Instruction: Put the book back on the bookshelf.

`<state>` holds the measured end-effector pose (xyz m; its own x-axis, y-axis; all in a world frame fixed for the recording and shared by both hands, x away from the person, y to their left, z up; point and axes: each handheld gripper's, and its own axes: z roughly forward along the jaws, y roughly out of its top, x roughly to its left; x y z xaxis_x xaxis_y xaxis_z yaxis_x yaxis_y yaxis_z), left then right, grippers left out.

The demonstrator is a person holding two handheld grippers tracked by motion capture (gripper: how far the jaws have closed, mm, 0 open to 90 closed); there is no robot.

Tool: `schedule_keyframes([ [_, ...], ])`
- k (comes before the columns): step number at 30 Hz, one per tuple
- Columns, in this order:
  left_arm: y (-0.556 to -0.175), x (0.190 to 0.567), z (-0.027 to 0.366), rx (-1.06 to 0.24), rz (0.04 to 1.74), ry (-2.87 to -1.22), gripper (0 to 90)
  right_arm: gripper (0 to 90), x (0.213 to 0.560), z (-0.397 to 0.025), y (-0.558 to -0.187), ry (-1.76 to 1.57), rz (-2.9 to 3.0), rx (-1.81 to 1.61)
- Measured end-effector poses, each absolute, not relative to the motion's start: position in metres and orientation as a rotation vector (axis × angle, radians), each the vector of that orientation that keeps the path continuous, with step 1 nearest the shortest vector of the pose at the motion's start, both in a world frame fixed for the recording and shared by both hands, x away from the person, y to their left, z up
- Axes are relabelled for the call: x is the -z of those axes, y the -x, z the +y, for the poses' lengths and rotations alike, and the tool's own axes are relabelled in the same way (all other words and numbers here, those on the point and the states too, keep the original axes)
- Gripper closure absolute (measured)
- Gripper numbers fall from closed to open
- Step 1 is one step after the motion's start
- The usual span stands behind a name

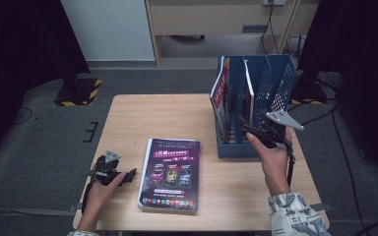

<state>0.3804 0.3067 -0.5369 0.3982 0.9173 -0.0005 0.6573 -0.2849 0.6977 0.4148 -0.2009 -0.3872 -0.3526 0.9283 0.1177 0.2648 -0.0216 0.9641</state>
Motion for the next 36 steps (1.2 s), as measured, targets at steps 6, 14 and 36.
schedule_keyframes([
  [6,-0.381,0.537,0.307,-0.541,1.331,-2.045,0.0,12.6,0.395,-0.197,-0.403,-1.248,1.697,-1.413],
  [14,-0.381,0.537,0.308,-0.535,1.320,-2.049,0.0,8.0,0.411,-0.179,-0.389,-1.210,1.788,-1.429],
  [36,-0.363,0.510,0.292,-0.510,1.171,-1.986,10.1,21.2,0.467,-0.119,-0.350,-1.017,2.075,-1.375],
])
